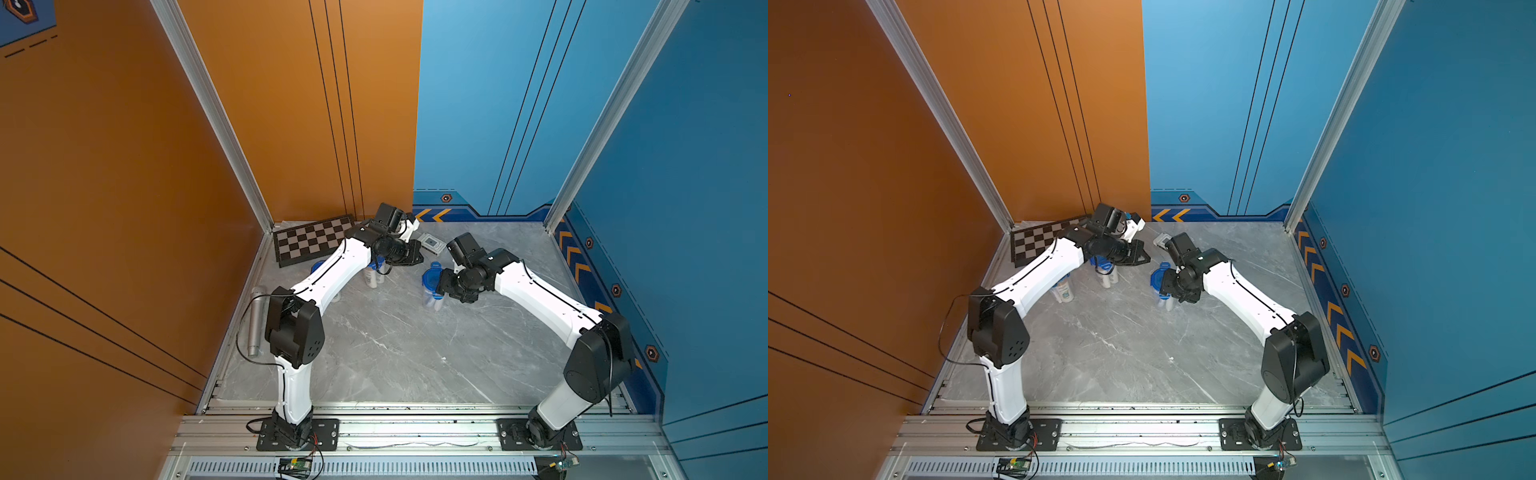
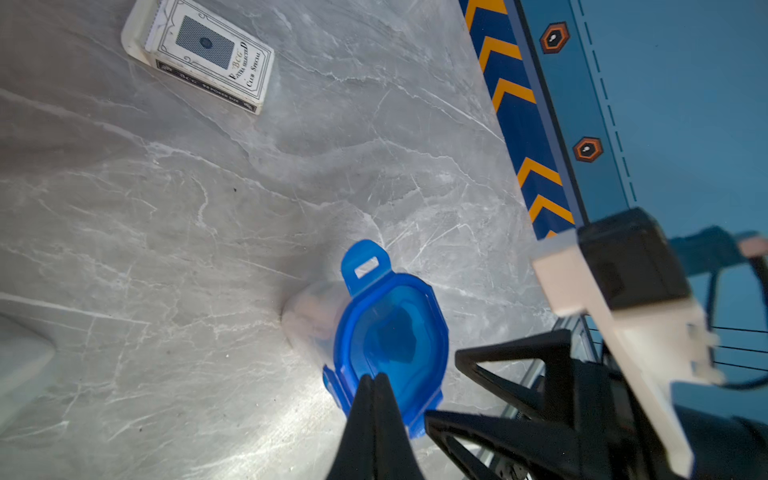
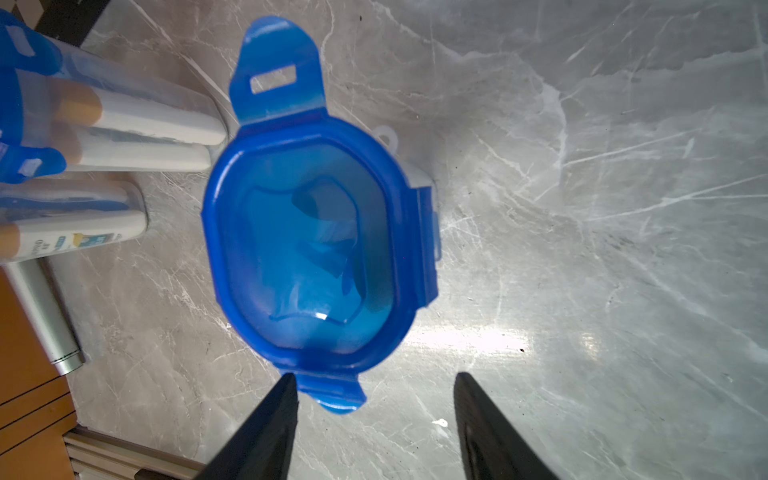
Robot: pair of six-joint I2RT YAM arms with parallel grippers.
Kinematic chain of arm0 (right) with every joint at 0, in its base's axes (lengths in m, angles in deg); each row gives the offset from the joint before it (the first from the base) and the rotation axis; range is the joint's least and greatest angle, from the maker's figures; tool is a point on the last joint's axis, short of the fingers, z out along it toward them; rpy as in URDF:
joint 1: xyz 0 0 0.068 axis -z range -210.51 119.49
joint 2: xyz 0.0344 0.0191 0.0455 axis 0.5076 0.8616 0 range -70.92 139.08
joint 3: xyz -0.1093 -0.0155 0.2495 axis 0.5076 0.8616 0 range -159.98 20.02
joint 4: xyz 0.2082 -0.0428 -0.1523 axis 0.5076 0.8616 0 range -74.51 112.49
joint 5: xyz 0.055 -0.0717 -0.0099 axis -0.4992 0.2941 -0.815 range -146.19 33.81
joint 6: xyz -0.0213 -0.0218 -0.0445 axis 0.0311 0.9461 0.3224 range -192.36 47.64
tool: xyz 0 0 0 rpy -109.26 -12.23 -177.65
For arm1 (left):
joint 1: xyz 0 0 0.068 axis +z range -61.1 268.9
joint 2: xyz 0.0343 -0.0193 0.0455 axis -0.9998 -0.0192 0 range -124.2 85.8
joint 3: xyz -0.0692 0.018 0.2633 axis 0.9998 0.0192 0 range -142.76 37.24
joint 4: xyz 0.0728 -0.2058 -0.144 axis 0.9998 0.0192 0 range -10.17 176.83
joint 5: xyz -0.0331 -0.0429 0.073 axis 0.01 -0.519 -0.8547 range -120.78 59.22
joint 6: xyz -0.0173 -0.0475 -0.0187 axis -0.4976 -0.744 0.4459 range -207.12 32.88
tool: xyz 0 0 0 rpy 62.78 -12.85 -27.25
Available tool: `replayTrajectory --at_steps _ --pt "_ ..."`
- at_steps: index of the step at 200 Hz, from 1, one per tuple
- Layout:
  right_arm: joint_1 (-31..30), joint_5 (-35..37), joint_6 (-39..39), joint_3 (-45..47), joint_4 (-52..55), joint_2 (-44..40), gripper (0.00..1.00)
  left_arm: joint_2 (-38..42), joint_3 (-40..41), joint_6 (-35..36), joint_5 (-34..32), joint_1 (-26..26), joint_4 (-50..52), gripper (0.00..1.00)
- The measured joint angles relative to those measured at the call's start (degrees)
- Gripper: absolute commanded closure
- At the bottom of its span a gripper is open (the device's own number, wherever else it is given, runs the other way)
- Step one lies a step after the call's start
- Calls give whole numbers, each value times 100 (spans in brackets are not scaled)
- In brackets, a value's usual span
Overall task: Pack away toiletry kits
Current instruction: Move the container to the center of the board.
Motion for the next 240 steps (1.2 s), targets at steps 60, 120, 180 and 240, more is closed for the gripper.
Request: replayTrajectory --at_steps 60,120,180,240 --pt "0 0 -50 0 20 144 38 -599 -85 24 -479 -195 125 100" --pt "142 116 -101 227 22 151 39 -577 13 48 -522 -260 120 100" --pt "426 205 -240 616 13 -173 39 -439 411 37 -520 -551 129 100" --pt "564 258 -374 1064 17 -866 39 319 758 52 -555 -529 308 87"
